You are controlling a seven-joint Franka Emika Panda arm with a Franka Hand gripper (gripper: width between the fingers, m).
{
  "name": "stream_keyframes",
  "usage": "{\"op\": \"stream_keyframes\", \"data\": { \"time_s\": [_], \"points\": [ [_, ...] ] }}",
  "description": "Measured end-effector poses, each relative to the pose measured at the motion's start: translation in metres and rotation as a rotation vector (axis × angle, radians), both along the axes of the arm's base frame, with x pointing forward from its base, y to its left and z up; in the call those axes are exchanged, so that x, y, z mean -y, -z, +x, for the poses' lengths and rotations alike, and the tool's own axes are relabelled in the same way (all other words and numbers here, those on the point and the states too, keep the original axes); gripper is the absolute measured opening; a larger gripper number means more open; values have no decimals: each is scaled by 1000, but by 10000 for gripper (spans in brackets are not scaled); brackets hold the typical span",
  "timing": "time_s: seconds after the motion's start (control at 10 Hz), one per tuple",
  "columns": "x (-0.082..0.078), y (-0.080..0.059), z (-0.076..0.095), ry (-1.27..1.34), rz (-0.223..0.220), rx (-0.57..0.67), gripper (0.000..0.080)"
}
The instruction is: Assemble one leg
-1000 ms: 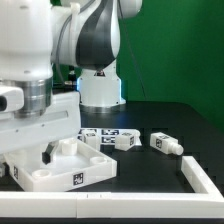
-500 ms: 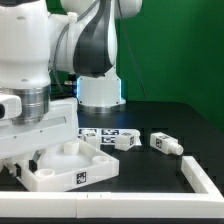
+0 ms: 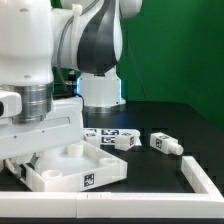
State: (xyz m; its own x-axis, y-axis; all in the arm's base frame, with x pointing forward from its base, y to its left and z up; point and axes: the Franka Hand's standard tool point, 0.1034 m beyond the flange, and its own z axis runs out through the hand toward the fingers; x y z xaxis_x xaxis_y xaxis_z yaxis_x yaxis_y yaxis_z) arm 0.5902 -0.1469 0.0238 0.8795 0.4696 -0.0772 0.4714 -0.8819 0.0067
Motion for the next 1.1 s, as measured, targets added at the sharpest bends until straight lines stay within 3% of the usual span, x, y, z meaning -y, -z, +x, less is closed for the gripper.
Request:
{"op": "stream_keyframes", "data": {
  "time_s": [0.4,0.6,0.8,1.0,1.1],
  "points": [
    [-57,4,-6,391,-29,-64,53],
    [-76,8,-6,510,-39,-61,54],
    [-92,11,-5,503,-43,-48,54],
    [-124,13,-4,468,-43,-40,57],
    [-125,13,-4,492,-56,-38,58]
  ]
}}
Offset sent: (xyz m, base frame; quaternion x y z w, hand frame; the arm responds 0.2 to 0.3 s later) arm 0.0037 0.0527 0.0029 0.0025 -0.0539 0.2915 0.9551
